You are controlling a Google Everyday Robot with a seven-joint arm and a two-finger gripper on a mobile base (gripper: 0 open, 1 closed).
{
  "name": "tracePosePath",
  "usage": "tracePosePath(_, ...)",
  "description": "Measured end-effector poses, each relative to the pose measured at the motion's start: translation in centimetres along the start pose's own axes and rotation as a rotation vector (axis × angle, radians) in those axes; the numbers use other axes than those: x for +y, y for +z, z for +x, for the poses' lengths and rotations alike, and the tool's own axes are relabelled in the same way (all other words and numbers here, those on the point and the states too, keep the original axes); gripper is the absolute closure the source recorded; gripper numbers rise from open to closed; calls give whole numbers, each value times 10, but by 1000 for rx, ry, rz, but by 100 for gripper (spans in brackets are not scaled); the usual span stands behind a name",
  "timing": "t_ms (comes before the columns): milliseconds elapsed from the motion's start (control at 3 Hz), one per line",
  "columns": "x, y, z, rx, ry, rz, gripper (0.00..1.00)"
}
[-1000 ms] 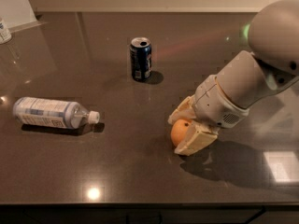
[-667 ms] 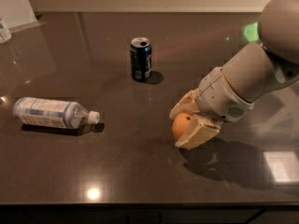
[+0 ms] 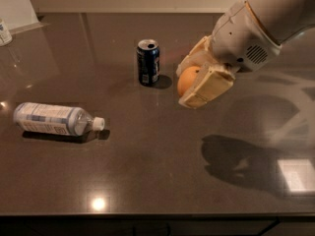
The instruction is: Pick orange
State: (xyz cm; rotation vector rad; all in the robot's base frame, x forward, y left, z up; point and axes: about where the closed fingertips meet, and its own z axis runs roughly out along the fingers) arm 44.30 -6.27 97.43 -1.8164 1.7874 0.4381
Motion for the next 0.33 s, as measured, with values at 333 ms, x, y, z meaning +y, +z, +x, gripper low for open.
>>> tracePosePath(333,0,0,0,0,0,0,100)
